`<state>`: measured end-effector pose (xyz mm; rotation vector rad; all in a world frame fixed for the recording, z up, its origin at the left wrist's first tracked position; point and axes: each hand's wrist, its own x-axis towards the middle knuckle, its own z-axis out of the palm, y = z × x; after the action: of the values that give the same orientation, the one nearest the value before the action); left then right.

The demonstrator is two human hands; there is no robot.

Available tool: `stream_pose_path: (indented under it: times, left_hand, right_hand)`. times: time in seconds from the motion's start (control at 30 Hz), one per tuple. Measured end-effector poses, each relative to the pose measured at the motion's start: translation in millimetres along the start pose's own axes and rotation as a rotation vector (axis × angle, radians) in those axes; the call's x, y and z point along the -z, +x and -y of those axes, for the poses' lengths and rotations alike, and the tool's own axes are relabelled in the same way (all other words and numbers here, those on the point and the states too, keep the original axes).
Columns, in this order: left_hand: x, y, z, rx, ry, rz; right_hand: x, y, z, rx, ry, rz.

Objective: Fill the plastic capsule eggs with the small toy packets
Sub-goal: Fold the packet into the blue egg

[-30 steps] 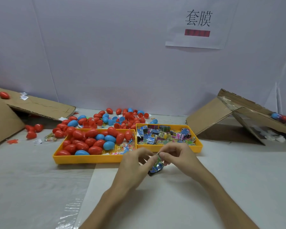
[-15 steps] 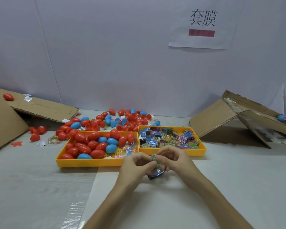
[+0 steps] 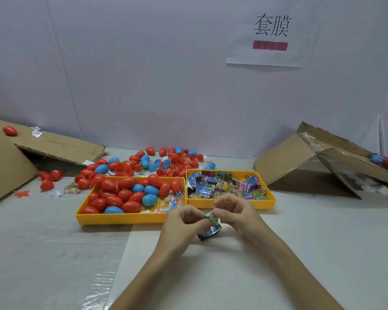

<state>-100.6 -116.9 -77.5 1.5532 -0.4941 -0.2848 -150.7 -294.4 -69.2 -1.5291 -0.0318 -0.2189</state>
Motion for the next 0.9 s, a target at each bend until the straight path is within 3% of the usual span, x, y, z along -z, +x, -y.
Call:
stream_pose_path:
  times: [0.3, 0.9]
  left_hand:
    - [-3.6, -4.5, -7.4, 0.031, -0.079, 0.129]
    - [1.5, -1.2, -8.3, -0.008, 0.024, 0.028]
  right_hand:
    - [3.6, -1.0, 3.0, -0.009, 0.043, -0.031]
    - [2.1, -0.2, 4.8, -0.037, 0.096, -0.119]
